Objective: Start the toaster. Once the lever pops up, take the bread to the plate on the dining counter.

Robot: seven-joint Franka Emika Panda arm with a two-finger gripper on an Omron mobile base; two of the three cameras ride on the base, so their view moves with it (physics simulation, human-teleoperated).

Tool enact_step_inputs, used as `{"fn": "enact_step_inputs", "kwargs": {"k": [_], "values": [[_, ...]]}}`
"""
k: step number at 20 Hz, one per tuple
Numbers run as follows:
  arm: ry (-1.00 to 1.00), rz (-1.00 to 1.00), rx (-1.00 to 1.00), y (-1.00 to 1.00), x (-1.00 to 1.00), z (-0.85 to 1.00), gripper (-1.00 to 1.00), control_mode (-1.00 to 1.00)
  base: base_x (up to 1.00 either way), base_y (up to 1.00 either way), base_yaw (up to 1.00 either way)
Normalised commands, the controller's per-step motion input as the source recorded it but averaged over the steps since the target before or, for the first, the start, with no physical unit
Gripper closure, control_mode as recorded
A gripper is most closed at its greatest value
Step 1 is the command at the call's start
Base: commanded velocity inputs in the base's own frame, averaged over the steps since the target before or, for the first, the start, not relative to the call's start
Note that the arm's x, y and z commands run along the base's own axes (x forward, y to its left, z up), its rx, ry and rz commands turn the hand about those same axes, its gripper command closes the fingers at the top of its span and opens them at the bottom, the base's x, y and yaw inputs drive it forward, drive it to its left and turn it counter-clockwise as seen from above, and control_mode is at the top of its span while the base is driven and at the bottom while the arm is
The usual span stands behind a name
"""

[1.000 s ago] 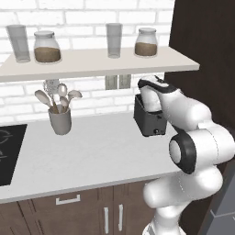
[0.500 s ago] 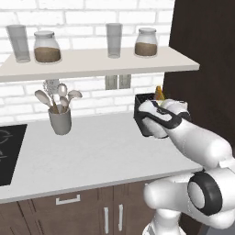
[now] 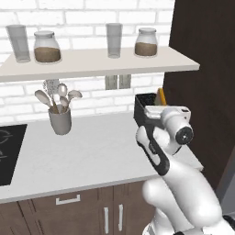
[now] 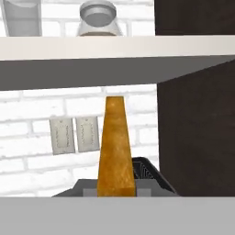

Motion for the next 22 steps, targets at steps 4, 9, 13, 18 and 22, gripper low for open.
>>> {"fn": "enact_step_inputs", "kwargs": {"k": [4, 9, 13, 18, 22], "values": [[0.12, 0.0, 0.02, 0.31, -0.6, 1.0, 1.0, -1.0, 0.0, 0.0, 0.0], [0.15, 0.0, 0.05, 0.14, -0.71, 1.0, 1.0, -1.0, 0.0, 0.0, 0.0], [0.25, 0.0, 0.08, 0.06, -0.81, 1.0, 1.0, -1.0, 0.0, 0.0, 0.0], [0.28, 0.0, 0.06, 0.03, -0.93, 0.43, 1.0, -1.0, 0.0, 0.0, 0.0], [0.27, 0.0, 0.06, 0.02, -0.95, 0.01, 1.0, -1.0, 0.0, 0.0, 0.0]]}}
